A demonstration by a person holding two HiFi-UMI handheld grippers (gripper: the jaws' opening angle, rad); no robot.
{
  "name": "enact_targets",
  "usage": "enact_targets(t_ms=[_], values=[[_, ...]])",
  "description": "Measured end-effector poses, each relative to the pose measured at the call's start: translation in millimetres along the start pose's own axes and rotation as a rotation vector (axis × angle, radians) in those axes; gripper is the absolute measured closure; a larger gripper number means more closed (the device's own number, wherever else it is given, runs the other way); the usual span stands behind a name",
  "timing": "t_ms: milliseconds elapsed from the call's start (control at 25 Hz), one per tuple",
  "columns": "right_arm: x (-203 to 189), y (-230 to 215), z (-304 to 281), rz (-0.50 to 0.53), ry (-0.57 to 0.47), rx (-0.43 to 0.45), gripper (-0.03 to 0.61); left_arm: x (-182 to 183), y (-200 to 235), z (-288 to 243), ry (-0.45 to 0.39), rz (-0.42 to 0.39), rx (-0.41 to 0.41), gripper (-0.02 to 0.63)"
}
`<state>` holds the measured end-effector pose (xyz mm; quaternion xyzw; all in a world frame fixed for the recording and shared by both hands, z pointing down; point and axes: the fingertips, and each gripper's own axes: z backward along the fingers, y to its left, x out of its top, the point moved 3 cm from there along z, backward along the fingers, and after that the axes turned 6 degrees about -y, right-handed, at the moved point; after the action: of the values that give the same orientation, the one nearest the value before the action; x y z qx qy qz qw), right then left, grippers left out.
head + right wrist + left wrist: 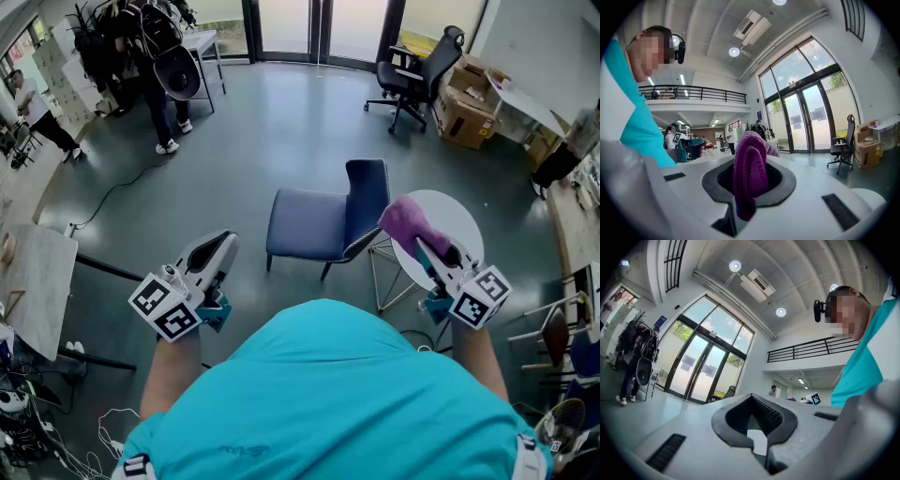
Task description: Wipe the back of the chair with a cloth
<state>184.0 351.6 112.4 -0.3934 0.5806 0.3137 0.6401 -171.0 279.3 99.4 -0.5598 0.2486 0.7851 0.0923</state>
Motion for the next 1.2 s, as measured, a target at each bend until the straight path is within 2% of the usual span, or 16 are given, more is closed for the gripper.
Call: enact_targets(t_ms=[320,800,1200], values=[[2.4,0.8,5.5,0.013,-0.004,0.003,0.523,3.6,-6.1,-0.8,-0.003,0.009,-0.006,0.620],[7.7,-11.3,19.4,-0.072,-0.068,0.014,0.521,1.6,-18.6,-13.1,0.015,0.004,-0.008,0.620],[18.1,-73.7,98.4,-0.087,-0.094,0.001,0.520,-28.7,-82.5,-98.3,0.053,0.000,-0.063,0.620]])
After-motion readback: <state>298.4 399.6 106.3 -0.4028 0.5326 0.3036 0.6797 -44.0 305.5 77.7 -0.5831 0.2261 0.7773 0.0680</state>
